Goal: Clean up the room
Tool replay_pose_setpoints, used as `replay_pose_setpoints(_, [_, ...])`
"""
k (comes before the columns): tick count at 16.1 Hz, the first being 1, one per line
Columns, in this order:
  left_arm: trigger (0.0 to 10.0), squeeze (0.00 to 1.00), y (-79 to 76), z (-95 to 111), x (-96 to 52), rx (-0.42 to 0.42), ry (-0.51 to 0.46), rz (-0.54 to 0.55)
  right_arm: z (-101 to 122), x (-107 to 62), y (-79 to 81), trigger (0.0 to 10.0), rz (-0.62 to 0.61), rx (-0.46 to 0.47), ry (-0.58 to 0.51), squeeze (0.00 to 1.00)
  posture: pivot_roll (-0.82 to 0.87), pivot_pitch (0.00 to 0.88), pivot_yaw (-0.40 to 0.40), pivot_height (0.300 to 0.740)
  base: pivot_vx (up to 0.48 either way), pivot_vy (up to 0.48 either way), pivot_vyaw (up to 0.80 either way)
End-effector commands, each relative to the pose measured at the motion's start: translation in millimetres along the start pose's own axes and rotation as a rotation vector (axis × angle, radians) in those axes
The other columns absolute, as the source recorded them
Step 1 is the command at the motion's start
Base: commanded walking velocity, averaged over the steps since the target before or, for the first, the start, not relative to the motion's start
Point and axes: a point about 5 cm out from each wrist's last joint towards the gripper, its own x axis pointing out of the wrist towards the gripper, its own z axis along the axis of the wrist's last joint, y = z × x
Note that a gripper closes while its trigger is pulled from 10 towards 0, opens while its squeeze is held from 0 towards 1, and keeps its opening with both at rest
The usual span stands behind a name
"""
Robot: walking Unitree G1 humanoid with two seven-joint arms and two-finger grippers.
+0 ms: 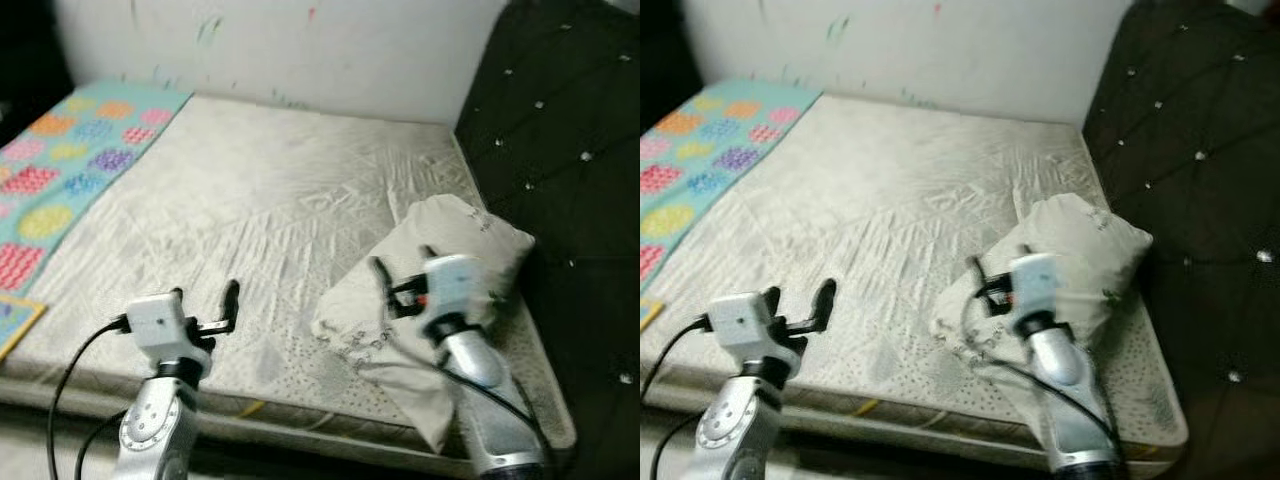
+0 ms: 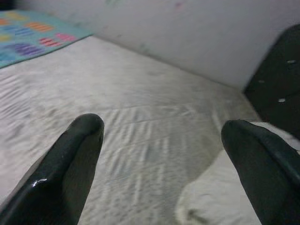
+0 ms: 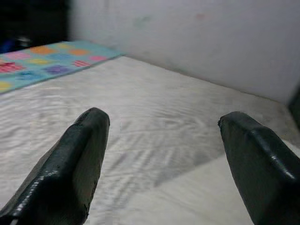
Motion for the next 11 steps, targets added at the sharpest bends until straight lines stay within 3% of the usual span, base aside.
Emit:
replay_pose_setpoints(1, [10.0, 0.00, -0.1, -7.3, -0.4, -0.020, 0.031, 0.012, -2.7, -1.6, -2.1, 10.0, -0.002, -0.021, 0.004, 0.00, -0.01, 0.000, -0.044, 0.740, 0.000, 0.000, 0.00])
replay_pose_setpoints(5, [10.0, 0.00, -6.8, -13.4, 11.2, 0.010, 0.034, -0.023, -8.1, 7.2, -10.1, 10.0, -0.052, -0.052, 0.010, 0.00, 0.00, 0.000, -0.017, 0.740, 0.000, 0.000, 0.00])
replay_pose_setpoints(7, [10.0, 0.00, 1.5, -7.4, 15.9, 0.039, 0.012, -0.004, -9.5, 10.7, -16.5, 10.0, -0.077, -0.087, 0.018, 0.00, 0.00, 0.000, -0.008, 0.740, 0.000, 0.000, 0.00])
replay_pose_setpoints(9, [10.0, 0.00, 24.8, 1.0, 14.3, 0.115, -0.031, 0.074, -16.7, 6.4, -28.5, 10.0, -0.074, -0.200, 0.022, 0.00, 0.00, 0.000, -0.002, 0.740, 0.000, 0.000, 0.00])
replay_pose_setpoints(11, [10.0, 0.00, 40.2, 6.1, 10.0, 0.106, -0.040, 0.133, -23.4, -0.2, -49.5, 10.0, -0.149, -0.193, 0.057, 0.00, 0.01, 0.000, -0.002, 0.740, 0.000, 0.000, 0.00])
